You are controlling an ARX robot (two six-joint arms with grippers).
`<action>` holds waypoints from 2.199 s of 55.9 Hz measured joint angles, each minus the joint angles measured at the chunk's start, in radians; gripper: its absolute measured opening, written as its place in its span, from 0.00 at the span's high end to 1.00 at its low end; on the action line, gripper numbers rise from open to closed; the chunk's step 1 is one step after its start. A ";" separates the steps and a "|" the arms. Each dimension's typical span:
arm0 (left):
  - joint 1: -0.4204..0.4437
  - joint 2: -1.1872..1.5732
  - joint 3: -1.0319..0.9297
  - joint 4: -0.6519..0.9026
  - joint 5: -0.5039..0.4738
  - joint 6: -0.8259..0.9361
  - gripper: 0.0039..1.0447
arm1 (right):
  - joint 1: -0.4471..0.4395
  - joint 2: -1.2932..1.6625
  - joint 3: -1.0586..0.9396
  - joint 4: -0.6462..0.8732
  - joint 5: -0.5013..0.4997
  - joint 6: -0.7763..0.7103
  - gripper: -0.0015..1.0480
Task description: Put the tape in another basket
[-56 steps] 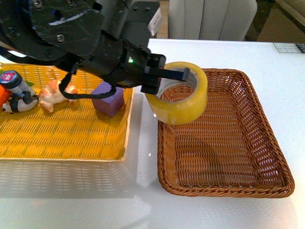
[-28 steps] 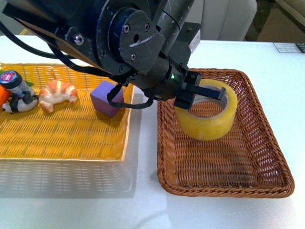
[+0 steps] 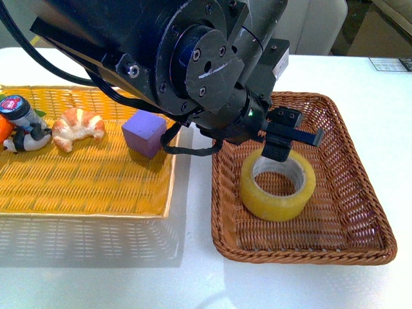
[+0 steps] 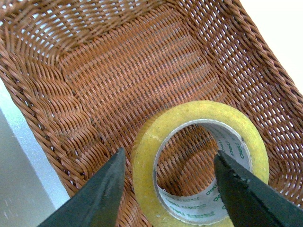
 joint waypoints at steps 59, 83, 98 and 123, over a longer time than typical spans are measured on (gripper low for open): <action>0.397 -0.943 -0.984 0.806 -0.343 0.111 0.69 | 0.000 0.000 0.000 0.000 0.000 0.000 0.09; 0.509 -1.227 -1.188 0.726 -0.239 0.122 0.99 | 0.000 0.000 0.000 0.000 0.000 0.000 0.09; 0.609 -1.440 -1.265 0.588 -0.142 0.123 0.99 | 0.000 0.000 0.000 0.000 0.000 0.000 0.09; 0.610 -1.748 -1.278 0.309 -0.138 0.124 0.99 | 0.000 0.000 0.000 0.000 0.000 0.000 0.09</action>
